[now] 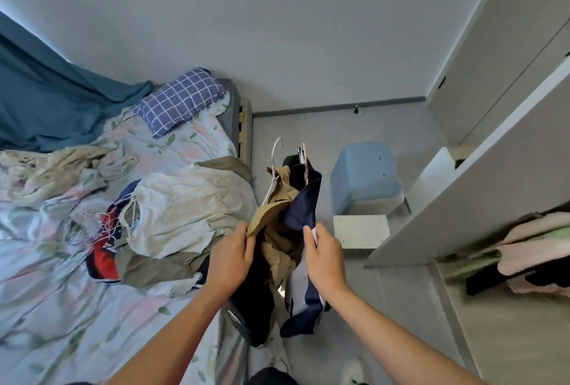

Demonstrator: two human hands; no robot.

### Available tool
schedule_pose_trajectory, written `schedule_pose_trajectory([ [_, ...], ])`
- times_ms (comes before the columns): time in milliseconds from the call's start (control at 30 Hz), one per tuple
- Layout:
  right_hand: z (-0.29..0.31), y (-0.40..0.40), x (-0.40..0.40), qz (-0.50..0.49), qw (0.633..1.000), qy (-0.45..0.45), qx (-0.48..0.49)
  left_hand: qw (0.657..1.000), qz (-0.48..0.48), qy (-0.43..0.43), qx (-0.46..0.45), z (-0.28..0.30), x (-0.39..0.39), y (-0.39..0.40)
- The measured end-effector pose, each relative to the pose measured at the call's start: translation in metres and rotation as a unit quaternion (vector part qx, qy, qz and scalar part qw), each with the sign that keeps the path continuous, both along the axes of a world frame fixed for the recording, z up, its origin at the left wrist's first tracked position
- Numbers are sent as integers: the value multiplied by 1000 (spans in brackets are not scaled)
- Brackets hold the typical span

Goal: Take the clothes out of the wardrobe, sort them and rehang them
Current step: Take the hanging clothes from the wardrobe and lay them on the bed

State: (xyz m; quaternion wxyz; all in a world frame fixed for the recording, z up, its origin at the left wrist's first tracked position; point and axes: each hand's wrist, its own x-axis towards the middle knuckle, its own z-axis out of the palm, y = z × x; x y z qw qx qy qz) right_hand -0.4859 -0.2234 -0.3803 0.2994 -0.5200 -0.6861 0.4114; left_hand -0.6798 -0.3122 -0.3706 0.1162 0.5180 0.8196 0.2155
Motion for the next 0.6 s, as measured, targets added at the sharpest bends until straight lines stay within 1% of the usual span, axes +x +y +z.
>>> schedule_pose_trajectory([
  [167, 28, 26, -22, 62, 998, 24, 11, 997, 72, 14, 30, 24, -13, 4],
  [300, 43, 35, -58, 105, 994, 38, 10, 988, 138, 10, 64, 29, -46, -3],
  [433, 41, 43, -113, 127, 992, 24, -1, 980, 179, -8, 83, 30, -95, -10],
  [600, 46, 48, -195, 132, 991, 12, 4, 977, 200, -9, 71, 30, -169, -20],
])
